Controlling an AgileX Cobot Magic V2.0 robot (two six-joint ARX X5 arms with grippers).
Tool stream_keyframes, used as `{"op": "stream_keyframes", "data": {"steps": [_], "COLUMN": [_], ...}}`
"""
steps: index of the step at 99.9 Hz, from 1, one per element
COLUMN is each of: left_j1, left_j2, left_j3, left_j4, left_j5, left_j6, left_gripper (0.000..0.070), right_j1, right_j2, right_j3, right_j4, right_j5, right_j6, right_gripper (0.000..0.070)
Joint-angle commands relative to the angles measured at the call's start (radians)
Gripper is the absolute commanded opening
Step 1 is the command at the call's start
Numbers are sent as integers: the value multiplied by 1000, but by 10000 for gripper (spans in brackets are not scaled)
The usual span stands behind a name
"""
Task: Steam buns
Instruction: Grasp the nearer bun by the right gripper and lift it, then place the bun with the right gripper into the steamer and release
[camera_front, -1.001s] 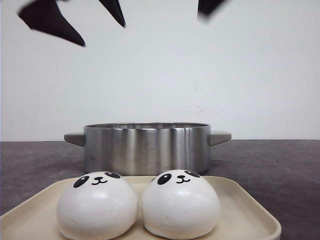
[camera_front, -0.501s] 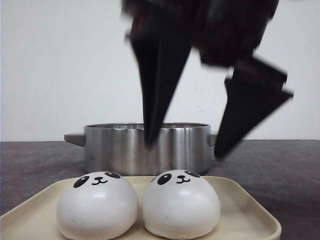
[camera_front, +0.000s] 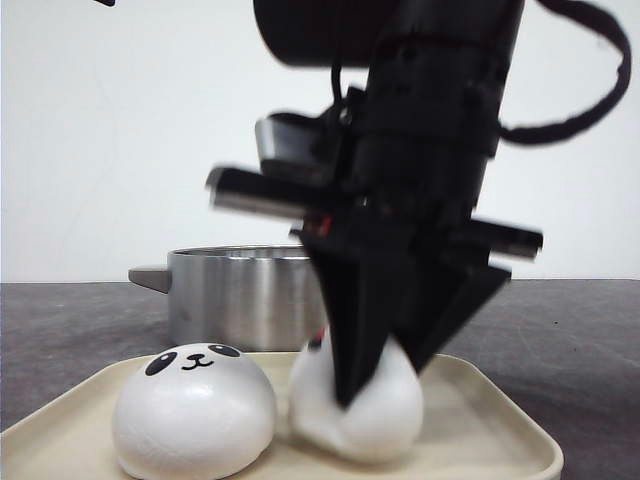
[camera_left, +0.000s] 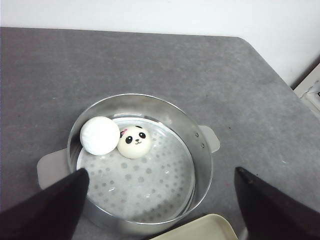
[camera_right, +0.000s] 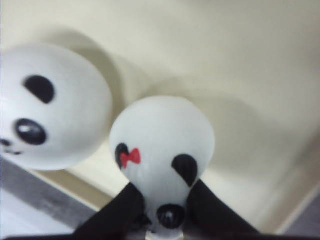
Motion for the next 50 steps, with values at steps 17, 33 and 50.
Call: {"op": "stream_keyframes", "data": {"steps": [17,33,50], "left_j1": [-8,-8,-8], "left_j2": [6,6,6], "left_j3": [13,13,13], "left_j4": [9,13,14], "left_j5": [-2,-2,-2], "left_j6": [-3,0,1], "left_gripper": [540,540,540], "right_j1": [5,-55,-172], "right_j2": [-166,-157,-76], "right_j3": [247,407,436], "right_j4": [23,24,26], "right_j5": [139,235,184], "right_j6": [-56,-177,-212], "right_gripper": [11,10,10]}}
